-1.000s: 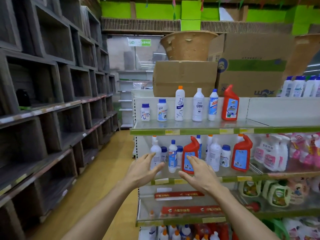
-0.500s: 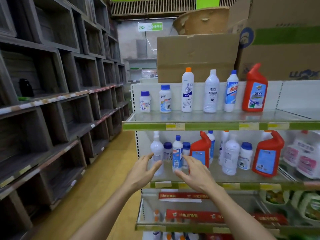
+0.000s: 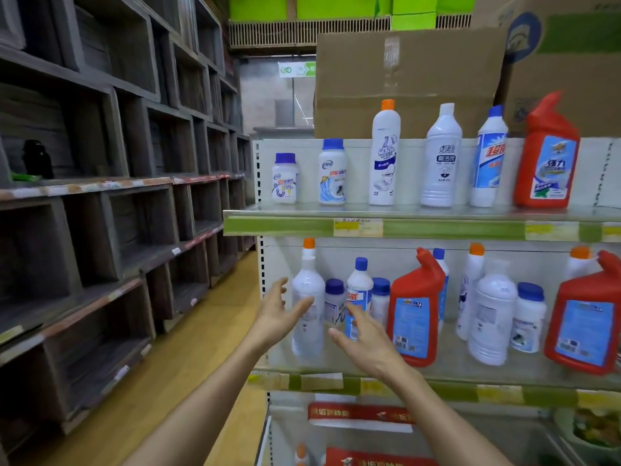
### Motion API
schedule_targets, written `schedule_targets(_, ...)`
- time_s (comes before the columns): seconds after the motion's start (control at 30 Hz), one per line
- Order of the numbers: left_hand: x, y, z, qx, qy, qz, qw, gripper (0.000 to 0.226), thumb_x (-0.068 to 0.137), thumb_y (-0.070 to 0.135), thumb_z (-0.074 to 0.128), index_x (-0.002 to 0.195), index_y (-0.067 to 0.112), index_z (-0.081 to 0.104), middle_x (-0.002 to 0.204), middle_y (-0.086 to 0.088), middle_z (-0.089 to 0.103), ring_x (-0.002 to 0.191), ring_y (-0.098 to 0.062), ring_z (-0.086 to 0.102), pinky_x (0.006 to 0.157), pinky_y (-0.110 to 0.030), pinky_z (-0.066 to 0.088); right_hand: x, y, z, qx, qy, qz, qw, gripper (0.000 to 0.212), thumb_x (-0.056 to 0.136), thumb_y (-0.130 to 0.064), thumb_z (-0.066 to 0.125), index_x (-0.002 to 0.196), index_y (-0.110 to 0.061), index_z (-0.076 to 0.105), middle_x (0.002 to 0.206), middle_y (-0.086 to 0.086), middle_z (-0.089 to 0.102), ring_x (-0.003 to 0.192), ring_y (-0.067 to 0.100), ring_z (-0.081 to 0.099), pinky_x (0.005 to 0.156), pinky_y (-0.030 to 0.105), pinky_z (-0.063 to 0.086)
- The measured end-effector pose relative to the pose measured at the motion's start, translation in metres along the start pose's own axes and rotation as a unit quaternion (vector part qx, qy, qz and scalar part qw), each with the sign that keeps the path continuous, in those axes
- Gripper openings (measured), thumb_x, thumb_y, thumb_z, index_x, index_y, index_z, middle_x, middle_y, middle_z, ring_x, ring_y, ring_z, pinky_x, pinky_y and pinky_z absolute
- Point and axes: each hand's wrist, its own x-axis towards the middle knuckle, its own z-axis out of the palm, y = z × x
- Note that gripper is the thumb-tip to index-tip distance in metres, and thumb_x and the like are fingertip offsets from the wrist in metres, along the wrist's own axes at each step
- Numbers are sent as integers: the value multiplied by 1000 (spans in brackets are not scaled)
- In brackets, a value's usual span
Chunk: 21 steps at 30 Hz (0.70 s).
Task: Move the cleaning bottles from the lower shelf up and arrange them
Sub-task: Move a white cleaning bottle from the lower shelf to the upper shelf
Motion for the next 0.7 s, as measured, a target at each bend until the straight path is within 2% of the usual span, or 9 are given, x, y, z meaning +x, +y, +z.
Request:
schedule_targets(0.1,24,-11,14,-14,4,13,1000,97,84,51,75,158,22,19,163,-9,28,144,-27,37,114,-46,39,12,12,18,20,5,-8,1000,78,96,-49,61,159,-21,24,165,1,29,151,18,28,122,44,30)
schedule_targets(0.2,40,-15,27,-28,-4,25,999,106,82,44,79,160,24,9,166,-8,19,150,-27,27,116,-46,32,20,22,30,25,6,-11,1000,79,95,-52,60,159,-23,24,165,0,29,150,17,29,121,44,31)
schedule_targets(0.33,54,-18,37,-50,-19,21,998,111,82,33,81,160,26,2,159,-13,33,143,-32,40,115,-54,38,26,25,38,30,13,-4,999,80,93,-53,61,158,-25,24,164,-1,31,148,17,33,119,47,35)
schedule_targets(0.4,57,-19,40,-62,-13,21,998,102,83,27,80,158,21,11,149,-13,46,133,-32,51,110,-53,44,28,27,40,30,13,-2,999,80,93,-50,62,158,-25,24,164,-1,31,148,18,34,118,48,36)
schedule_targets(0.47,57,-20,43,-57,20,35,998,79,84,24,79,148,19,33,135,-12,58,118,-28,61,101,-50,52,27,29,42,27,11,1,1000,79,94,-48,63,158,-25,23,164,-1,32,147,18,35,117,48,37)
schedule_targets(0.53,50,-25,45,-60,54,62,995,66,83,23,80,138,20,44,125,-7,63,109,-23,63,94,-42,55,24,30,43,33,7,2,999,80,93,-46,65,158,-26,23,164,0,32,147,18,35,117,48,38)
schedule_targets(0.7,21,-39,44,-112,75,120,984,62,81,29,82,131,33,47,114,11,61,97,3,62,75,-17,54,14,31,43,65,3,0,998,92,85,-51,73,157,-30,22,162,-1,32,143,16,38,114,42,40)
